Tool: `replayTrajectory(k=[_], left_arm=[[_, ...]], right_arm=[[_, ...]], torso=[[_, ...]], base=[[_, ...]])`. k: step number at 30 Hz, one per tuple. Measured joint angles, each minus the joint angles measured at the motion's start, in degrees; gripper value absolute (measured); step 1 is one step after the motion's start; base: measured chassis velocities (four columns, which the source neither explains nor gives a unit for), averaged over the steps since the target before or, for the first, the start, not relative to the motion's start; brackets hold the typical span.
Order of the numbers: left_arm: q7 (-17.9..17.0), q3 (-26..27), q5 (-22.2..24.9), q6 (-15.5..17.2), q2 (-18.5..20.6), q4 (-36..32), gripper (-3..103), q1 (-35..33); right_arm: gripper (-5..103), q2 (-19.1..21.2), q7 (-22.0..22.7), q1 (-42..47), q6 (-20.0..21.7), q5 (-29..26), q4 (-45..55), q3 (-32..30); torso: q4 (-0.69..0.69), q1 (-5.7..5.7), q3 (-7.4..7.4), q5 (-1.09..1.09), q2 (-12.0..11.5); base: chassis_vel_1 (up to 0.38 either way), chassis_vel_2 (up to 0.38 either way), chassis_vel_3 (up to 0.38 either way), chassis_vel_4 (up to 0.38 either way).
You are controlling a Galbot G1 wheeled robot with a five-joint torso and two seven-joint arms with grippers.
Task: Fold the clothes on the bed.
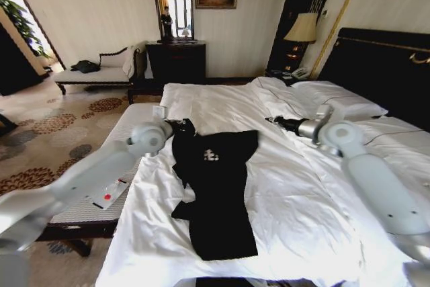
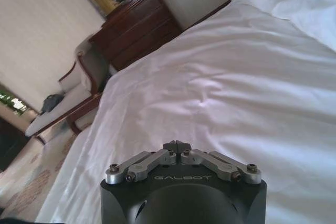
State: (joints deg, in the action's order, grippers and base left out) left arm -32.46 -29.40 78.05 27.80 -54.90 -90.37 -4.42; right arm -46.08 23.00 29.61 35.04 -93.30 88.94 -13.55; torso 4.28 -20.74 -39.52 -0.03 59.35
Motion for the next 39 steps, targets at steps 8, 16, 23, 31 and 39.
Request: replayTrajectory(k=[8, 16, 23, 31, 39], left_arm=[[5.47, -1.63, -6.93, -1.54, -9.57, 17.05, 2, -1.34], [3.7, -1.01, -7.37, -0.72, -8.16, 18.43, 2, -4.95], [1.66, 0.65, -6.7, -0.92, -3.84, 11.56, 2, -8.89], [0.61, 2.37, -5.45, -0.05, -0.05, 5.72, 2, -13.23], [0.62, 3.49, -6.2, 0.65, 0.75, 4.83, 2, -15.95]], right_arm=[[0, -3.88, -3.87, -0.05, -1.68, 8.28, -8.29, 2.74], [0, -6.19, -4.84, 2.68, -2.11, 11.22, -9.05, 1.79], [18, -9.62, -8.35, 2.18, -2.56, 15.05, -10.52, 3.79], [51, -12.73, -13.4, 1.53, -7.57, 27.79, -15.7, 9.05], [72, -16.96, -16.26, -0.91, -11.46, 34.79, -23.49, 12.3]], torso=[[0.08, 0.02, 0.01, 0.02, 0.02], [0.04, 0.02, 0.02, 0.0, 0.02], [0.02, 0.04, 0.03, -0.01, 0.03], [0.1, 0.03, 0.03, 0.0, 0.03], [0.08, 0.02, 0.03, -0.04, 0.03]], base=[[0.0, 0.0, 0.0, 0.0], [0.0, 0.0, 0.0, 0.0], [0.0, 0.0, 0.0, 0.0], [0.0, 0.0, 0.0, 0.0], [0.0, 0.0, 0.0, 0.0]])
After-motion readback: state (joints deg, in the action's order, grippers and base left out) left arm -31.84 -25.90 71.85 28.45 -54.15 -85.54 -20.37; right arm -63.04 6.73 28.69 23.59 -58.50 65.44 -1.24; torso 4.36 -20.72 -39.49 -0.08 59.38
